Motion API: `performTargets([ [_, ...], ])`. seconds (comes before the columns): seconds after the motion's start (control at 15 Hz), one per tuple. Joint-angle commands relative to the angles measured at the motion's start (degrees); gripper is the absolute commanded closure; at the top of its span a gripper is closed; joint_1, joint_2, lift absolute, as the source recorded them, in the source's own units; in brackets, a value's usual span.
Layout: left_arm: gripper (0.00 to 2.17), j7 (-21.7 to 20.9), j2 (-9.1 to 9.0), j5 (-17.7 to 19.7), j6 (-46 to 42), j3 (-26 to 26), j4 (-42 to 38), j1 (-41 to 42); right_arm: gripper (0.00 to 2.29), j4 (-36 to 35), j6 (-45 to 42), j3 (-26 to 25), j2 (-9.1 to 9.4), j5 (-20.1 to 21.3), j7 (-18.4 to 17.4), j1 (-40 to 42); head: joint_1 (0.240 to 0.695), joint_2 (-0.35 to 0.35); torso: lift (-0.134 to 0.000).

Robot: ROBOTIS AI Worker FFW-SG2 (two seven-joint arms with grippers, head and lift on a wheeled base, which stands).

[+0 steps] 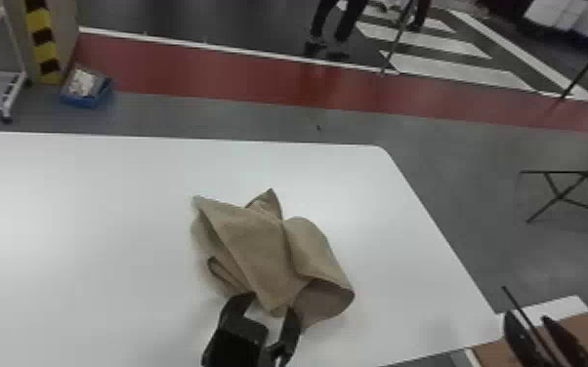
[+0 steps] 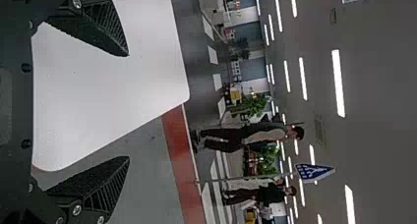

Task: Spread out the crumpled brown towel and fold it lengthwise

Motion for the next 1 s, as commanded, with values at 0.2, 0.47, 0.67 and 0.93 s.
performTargets([
  [0.2,0.49,0.3,0.14,-0.14,1.4,1.08,0.45,-0.1,0.15,0.0,-0.03,0.12,0.05,0.0,0.28,0.0,0.695,-0.35,-0.124],
  [0.47,0.49,-0.57,0.14,0.66,2.1,1.26,0.27,0.07,0.15,0.36,-0.03,-0.05,0.05,-0.08,0.36,0.0,0.695,-0.35,-0.124],
  [0.67,0.57,-0.93,0.14,1.27,2.28,1.08,0.1,0.07,0.15,1.24,-1.08,-0.05,0.05,-0.08,0.36,0.0,0.695,-0.35,-0.124],
  [0.93,0.64,-0.75,0.14,1.18,2.28,1.17,-0.17,0.16,0.15,2.11,-1.79,0.04,0.05,0.0,0.36,-0.09,0.695,-0.35,-0.124],
])
